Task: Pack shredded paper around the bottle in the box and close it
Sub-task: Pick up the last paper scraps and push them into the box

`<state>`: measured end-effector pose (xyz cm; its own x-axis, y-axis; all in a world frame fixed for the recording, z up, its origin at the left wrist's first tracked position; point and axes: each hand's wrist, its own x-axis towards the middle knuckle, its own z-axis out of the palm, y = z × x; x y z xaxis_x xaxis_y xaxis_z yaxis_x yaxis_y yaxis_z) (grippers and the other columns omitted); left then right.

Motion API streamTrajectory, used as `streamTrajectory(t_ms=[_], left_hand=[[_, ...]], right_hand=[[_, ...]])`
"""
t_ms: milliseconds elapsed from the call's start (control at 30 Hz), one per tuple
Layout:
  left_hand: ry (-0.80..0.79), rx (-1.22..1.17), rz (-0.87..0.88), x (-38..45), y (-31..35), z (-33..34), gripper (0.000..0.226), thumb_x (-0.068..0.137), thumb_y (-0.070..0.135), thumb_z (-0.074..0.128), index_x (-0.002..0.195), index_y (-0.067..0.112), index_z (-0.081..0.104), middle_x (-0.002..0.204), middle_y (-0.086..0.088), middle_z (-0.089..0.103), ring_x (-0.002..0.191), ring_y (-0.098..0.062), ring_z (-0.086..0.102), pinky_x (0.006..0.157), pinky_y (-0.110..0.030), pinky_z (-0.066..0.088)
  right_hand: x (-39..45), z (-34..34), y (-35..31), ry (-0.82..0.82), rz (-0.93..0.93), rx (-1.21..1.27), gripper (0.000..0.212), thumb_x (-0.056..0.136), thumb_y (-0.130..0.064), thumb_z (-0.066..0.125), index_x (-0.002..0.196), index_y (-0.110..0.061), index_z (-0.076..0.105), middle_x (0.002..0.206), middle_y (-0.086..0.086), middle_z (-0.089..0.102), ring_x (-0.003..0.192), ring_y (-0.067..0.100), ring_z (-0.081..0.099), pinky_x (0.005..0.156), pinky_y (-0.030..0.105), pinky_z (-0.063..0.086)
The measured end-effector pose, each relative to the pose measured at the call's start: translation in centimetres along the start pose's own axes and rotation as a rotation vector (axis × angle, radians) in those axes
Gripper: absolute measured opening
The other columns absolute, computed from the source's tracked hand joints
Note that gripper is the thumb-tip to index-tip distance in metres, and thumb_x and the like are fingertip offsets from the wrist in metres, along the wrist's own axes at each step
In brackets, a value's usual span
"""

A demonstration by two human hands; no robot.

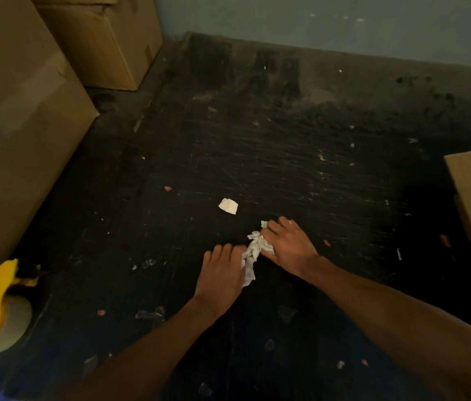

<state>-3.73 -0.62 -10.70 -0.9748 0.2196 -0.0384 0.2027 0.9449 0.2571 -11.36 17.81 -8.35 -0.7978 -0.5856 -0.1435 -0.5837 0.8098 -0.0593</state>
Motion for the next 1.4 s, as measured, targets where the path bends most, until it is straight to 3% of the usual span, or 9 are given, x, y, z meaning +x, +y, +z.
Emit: streamTrajectory(t_ms=[300,433,500,600,833,967,1100,1267,1400], left_hand=[[-0.005,-0.331,-0.196,4.3,-3.7,-4.8,0.035,0.097,0.019,0.054,0.132,0.021,0.05,0.128,-0.004,0.05,0.108,-0.019,0.06,0.092,-0.035,0.052],[0.045,-0.313,-0.192,7.1,-3.7,-6.5,0.037,0.093,0.014,0.06,0.13,0.019,0.054,0.132,-0.006,0.044,0.109,-0.021,0.059,0.095,-0.032,0.05],[0.032,-0.273,-0.167,8.8,-3.1,-7.0,0.035,0.095,0.013,0.058,0.129,0.017,0.054,0.136,-0.008,0.04,0.105,-0.022,0.061,0.093,-0.031,0.05],[-0.085,-0.187,-0.157,10.5,-2.4,-6.7,0.047,0.095,0.011,0.056,0.14,0.018,0.045,0.148,-0.012,0.03,0.114,-0.029,0.059,0.098,-0.039,0.05],[-0.153,0.079,-0.033,9.2,-1.7,-4.2,0.047,0.092,0.015,0.061,0.134,0.019,0.04,0.133,-0.013,0.044,0.097,-0.026,0.064,0.079,-0.038,0.057],[-0.224,0.103,0.014,8.3,-1.8,-4.4,0.04,0.093,0.022,0.06,0.129,0.021,0.041,0.124,-0.011,0.055,0.1,-0.027,0.063,0.082,-0.042,0.056],[-0.183,0.012,0.03,7.5,-0.9,-5.0,0.023,0.101,0.038,0.043,0.116,0.022,0.051,0.1,-0.004,0.064,0.086,-0.018,0.065,0.076,-0.04,0.057],[-0.096,-0.205,0.039,6.3,3.3,-5.9,0.032,0.102,0.045,0.036,0.083,0.027,0.054,0.071,0.003,0.062,0.062,-0.012,0.063,0.06,-0.037,0.057],[-0.048,-0.274,0.09,5.4,8.5,-7.7,0.039,0.101,0.047,0.038,0.075,0.023,0.054,0.068,0.001,0.062,0.063,-0.018,0.062,0.057,-0.037,0.053]], right_hand=[[-2.0,-1.2,0.0,0.202,0.404,0.664,0.025,0.092,-0.02,0.063,0.115,-0.012,0.061,0.117,-0.003,0.046,0.097,0.01,0.055,0.091,0.031,0.048],[-3.3,-1.8,0.5,0.332,0.559,0.763,0.02,0.092,-0.015,0.062,0.11,-0.007,0.063,0.108,0.001,0.056,0.092,0.012,0.056,0.083,0.028,0.046],[-4.3,-2.4,0.6,0.387,0.621,0.889,0.005,0.092,-0.01,0.058,0.092,-0.012,0.063,0.089,0.003,0.061,0.076,0.011,0.057,0.07,0.027,0.046],[-6.1,-2.9,1.2,0.49,0.733,0.996,0.014,0.093,-0.009,0.056,0.08,-0.014,0.059,0.073,0.003,0.061,0.062,0.008,0.053,0.06,0.026,0.045],[-10.7,-3.1,1.5,0.611,0.847,1.015,0.022,0.092,-0.01,0.058,0.072,-0.017,0.056,0.065,-0.002,0.057,0.057,0.006,0.05,0.055,0.024,0.043],[-12.9,-3.3,0.8,0.623,0.865,0.989,0.02,0.094,-0.012,0.058,0.074,-0.017,0.057,0.066,-0.003,0.057,0.057,0.006,0.051,0.055,0.023,0.043],[-14.9,-4.9,0.6,0.638,0.875,0.948,0.02,0.094,-0.013,0.058,0.075,-0.017,0.057,0.067,-0.002,0.058,0.058,0.006,0.052,0.055,0.022,0.043],[-19.0,-7.7,1.8,0.666,0.878,0.843,0.017,0.094,-0.014,0.06,0.077,-0.018,0.06,0.071,-0.002,0.062,0.061,0.006,0.056,0.053,0.015,0.042],[-23.5,-10.5,3.3,0.682,0.898,0.739,0.01,0.093,-0.015,0.062,0.084,-0.01,0.063,0.08,0.005,0.066,0.071,0.016,0.062,0.061,0.031,0.049]])
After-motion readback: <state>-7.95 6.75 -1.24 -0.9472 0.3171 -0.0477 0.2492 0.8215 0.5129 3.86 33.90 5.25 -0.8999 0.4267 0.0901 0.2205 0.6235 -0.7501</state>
